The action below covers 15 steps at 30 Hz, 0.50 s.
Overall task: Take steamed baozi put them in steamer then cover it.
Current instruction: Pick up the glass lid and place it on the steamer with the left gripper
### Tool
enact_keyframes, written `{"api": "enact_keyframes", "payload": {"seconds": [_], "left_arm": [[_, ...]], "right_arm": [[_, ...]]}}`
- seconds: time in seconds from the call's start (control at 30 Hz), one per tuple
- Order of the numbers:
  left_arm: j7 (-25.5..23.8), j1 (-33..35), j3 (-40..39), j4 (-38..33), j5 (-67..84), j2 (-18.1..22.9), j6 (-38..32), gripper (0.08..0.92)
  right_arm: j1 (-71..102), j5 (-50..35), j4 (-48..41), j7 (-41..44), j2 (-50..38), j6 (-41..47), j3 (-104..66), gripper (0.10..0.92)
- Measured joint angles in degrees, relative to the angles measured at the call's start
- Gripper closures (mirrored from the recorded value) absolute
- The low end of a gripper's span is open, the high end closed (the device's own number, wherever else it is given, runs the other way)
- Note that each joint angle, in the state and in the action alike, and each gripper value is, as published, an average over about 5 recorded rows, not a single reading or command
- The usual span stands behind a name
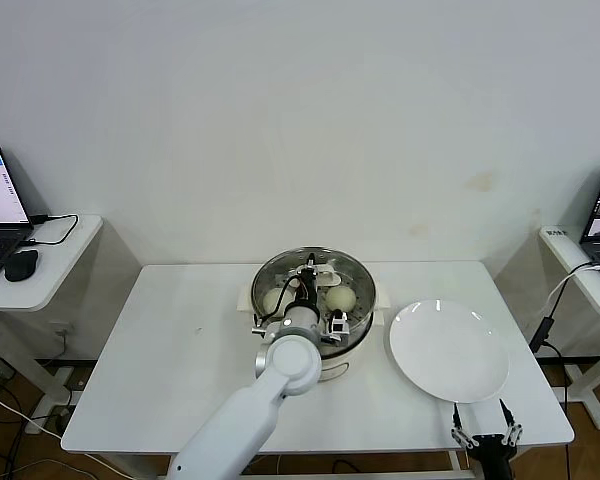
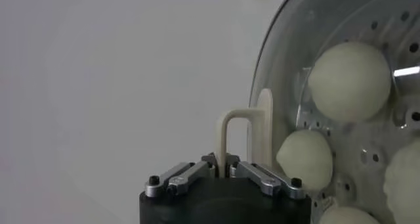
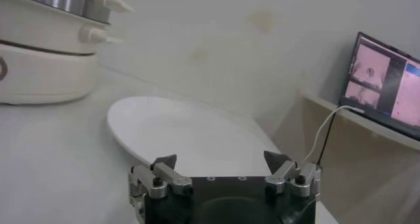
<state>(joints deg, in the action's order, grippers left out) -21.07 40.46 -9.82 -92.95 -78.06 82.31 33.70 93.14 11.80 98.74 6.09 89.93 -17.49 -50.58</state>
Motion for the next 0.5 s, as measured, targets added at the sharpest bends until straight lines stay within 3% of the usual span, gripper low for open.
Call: {"api": "enact_keyframes", "payload": {"seconds": [0.5], "left_arm": [[1.02,0.53,0.87,0.85,0.02,0.57,-0.49,0.848]], "right_arm": [[0.3,0.43,0.01,0.09,0.22,-0.16,0.15,0.203]]}}
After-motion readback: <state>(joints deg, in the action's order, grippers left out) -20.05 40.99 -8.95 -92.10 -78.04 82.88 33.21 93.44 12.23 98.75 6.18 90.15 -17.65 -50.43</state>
